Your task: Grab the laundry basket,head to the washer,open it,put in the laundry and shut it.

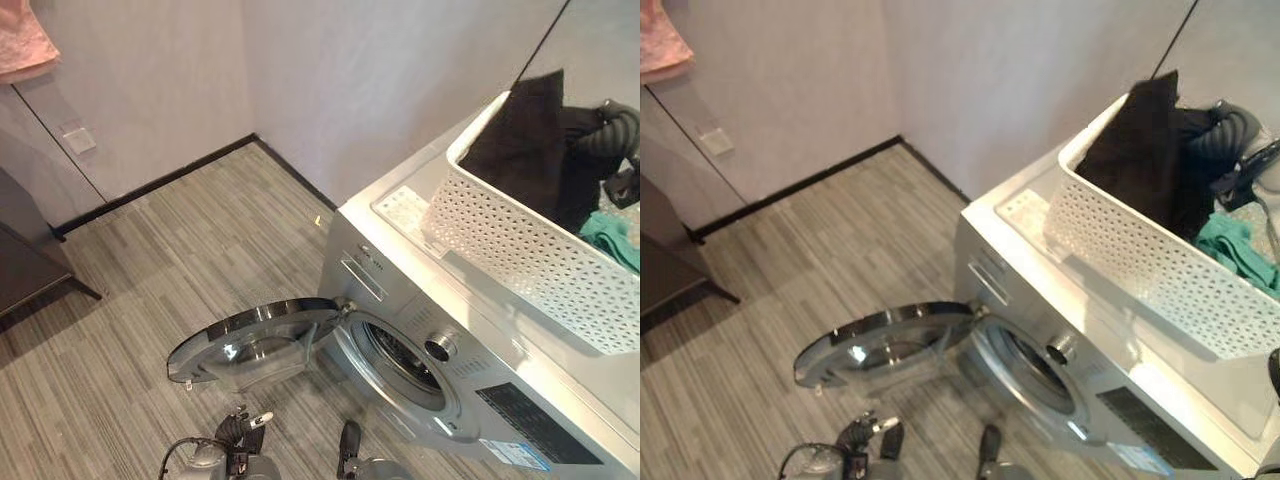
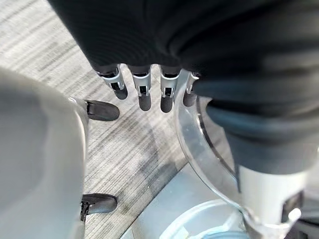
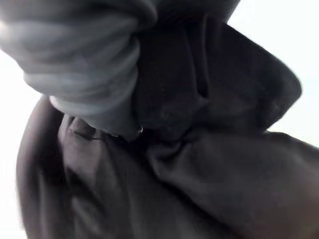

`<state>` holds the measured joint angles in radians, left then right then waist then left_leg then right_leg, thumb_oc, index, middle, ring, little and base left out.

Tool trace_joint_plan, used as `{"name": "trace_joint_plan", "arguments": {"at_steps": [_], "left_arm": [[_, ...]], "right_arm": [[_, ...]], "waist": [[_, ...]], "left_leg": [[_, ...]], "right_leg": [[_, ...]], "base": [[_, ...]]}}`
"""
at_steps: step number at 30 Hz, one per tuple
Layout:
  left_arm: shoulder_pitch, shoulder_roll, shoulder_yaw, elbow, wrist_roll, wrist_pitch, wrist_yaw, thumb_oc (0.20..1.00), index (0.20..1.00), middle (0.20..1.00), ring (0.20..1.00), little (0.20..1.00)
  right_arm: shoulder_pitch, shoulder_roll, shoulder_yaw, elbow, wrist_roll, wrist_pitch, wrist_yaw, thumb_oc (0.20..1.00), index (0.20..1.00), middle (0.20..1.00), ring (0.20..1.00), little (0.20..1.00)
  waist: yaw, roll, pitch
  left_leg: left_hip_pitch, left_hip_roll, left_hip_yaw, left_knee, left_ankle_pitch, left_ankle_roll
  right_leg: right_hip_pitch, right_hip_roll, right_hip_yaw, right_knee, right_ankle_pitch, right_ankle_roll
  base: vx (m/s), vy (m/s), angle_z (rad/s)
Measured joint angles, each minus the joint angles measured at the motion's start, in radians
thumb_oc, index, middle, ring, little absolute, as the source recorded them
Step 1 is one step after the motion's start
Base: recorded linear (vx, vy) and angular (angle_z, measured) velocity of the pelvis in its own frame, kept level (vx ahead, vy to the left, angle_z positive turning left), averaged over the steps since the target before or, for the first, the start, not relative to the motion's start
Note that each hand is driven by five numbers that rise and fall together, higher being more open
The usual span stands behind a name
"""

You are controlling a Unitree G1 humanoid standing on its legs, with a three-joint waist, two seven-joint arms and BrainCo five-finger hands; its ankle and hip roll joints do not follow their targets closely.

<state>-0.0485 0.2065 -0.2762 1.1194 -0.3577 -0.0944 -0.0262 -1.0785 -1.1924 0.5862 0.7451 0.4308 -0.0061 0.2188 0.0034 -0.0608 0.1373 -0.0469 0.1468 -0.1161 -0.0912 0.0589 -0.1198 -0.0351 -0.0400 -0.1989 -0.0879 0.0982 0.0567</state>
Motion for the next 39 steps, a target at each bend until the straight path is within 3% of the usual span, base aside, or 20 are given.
{"name": "trace_joint_plan", "arguments": {"at_steps": [8, 10, 15, 19, 25, 32, 35, 39], "left_arm": [[0.019, -0.019, 0.024, 0.007, 0.016, 0.000, 0.002, 1.000, 1.000, 1.000, 1.000, 1.000], [0.019, -0.018, 0.028, 0.008, 0.016, 0.000, 0.003, 1.000, 1.000, 1.000, 1.000, 1.000], [0.022, -0.020, 0.026, 0.007, 0.024, 0.002, 0.022, 1.000, 1.000, 1.000, 1.000, 1.000], [0.021, -0.022, 0.017, 0.005, 0.025, 0.002, 0.024, 1.000, 1.000, 1.000, 1.000, 1.000], [0.020, -0.027, 0.016, 0.000, 0.061, 0.002, 0.048, 1.000, 1.000, 1.000, 1.000, 1.000], [0.013, -0.025, 0.019, -0.003, 0.102, 0.005, 0.057, 1.000, 1.000, 1.000, 1.000, 1.000], [0.013, -0.024, 0.019, -0.003, 0.102, 0.007, 0.063, 1.000, 1.000, 1.000, 1.000, 1.000], [0.017, -0.021, 0.030, -0.001, 0.103, 0.010, 0.063, 1.000, 1.000, 1.000, 1.000, 1.000]], "right_arm": [[0.011, -0.032, -0.117, -0.061, 0.075, -0.026, -0.097, 0.200, 0.200, 0.200, 0.200, 0.200], [0.011, -0.032, -0.154, -0.066, 0.074, -0.032, -0.158, 0.200, 0.200, 0.200, 0.200, 0.200], [-0.001, 0.014, -0.177, -0.074, 0.059, -0.033, -0.263, 0.200, 0.200, 0.200, 0.200, 0.200], [0.000, 0.037, -0.194, -0.077, -0.009, -0.033, -0.323, 0.200, 0.200, 0.200, 0.200, 0.200], [0.036, 0.045, -0.309, -0.219, -0.124, -0.042, -0.430, 0.200, 0.200, 0.200, 0.200, 0.200], [0.078, 0.032, -0.471, -0.471, -0.395, -0.036, -0.597, 0.200, 0.200, 0.200, 0.200, 0.200], [0.077, 0.025, -0.478, -0.500, -0.431, -0.035, -0.617, 0.200, 0.200, 0.200, 0.200, 0.200], [0.083, 0.009, -0.497, -0.565, -0.507, -0.011, -0.633, 0.200, 0.200, 0.200, 0.200, 0.200]], "waist": [[-0.027, 0.001, -0.033], [-0.030, 0.014, -0.070], [-0.025, 0.040, -0.090], [-0.025, 0.041, -0.092], [-0.023, 0.041, -0.092], [-0.035, 0.034, -0.092], [-0.031, 0.028, -0.089], [-0.062, 0.007, -0.083]], "left_leg": [[0.029, -0.004, 0.022, -0.001, -0.004, 0.006], [0.034, -0.008, 0.025, -0.001, -0.006, 0.010], [0.062, -0.020, 0.047, -0.005, -0.013, 0.020], [0.062, -0.023, 0.047, -0.005, -0.013, 0.021], [0.063, -0.028, 0.046, -0.001, -0.012, 0.019], [0.070, -0.048, 0.053, -0.001, -0.014, 0.022], [0.081, -0.054, 0.075, -0.001, -0.018, 0.029], [0.105, -0.075, 0.128, -0.007, -0.034, 0.052]], "right_leg": [[0.015, -0.009, 0.025, 0.000, 0.002, 0.002], [0.019, -0.013, 0.027, 0.000, -0.001, 0.005], [0.035, -0.025, 0.050, -0.003, 0.001, 0.013], [0.034, -0.029, 0.052, -0.008, -0.002, 0.019], [0.035, -0.028, 0.051, 0.000, 0.001, 0.016], [0.038, -0.045, 0.055, 0.000, 0.008, 0.029], [0.037, -0.050, 0.081, 0.000, 0.011, 0.035], [0.031, -0.070, 0.133, 0.000, 0.009, 0.060]], "base": [[0.01, 0.030, -0.09], [0.00, 0.061, -0.01], [-0.01, 0.058, -0.12], [-0.01, 0.049, -0.01], [-0.01, 0.054, 0.00], [-0.02, 0.078, -0.01], [-0.04, 0.093, -0.22], [-0.06, 0.135, -0.38]]}}
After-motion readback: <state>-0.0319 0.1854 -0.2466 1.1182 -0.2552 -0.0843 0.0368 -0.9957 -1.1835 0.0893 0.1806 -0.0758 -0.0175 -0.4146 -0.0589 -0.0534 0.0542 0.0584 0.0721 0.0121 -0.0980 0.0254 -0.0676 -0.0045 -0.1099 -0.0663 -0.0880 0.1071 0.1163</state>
